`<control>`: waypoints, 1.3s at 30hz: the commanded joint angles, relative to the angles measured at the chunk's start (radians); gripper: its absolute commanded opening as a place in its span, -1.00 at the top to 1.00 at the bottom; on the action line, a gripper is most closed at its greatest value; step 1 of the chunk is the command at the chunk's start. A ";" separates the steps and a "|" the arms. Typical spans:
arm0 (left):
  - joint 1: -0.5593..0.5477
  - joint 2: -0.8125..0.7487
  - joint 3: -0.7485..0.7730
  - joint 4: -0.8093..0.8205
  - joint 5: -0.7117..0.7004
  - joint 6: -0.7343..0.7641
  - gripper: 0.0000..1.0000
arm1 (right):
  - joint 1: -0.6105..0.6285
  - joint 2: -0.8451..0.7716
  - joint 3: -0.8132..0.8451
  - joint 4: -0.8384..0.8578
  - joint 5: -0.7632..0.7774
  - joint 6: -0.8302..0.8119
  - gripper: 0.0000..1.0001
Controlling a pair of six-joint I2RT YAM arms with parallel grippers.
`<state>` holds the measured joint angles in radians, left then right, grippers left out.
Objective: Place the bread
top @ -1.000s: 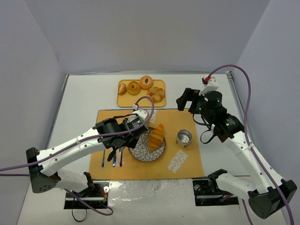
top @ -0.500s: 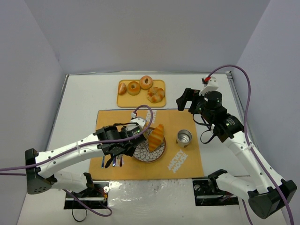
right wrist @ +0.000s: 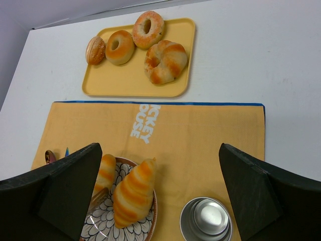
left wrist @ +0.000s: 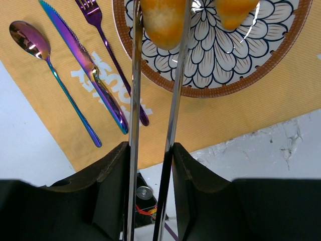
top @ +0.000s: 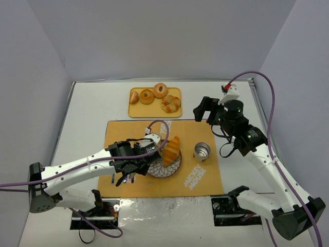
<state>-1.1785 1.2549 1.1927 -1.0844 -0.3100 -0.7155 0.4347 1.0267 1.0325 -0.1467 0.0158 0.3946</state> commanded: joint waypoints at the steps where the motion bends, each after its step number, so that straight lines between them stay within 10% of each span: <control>1: -0.011 -0.010 0.012 0.031 0.008 -0.008 0.44 | 0.008 0.001 0.034 0.056 0.012 0.003 -1.00; 14: -0.012 -0.010 0.018 0.016 -0.003 -0.013 -0.07 | 0.009 0.006 0.040 0.055 0.010 0.000 -1.00; 39: 0.135 -0.059 0.296 -0.102 -0.126 0.072 -0.06 | 0.009 0.019 0.046 0.062 -0.001 -0.002 -1.00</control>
<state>-1.1384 1.2153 1.4208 -1.1715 -0.3857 -0.7016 0.4347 1.0357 1.0344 -0.1464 0.0152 0.3946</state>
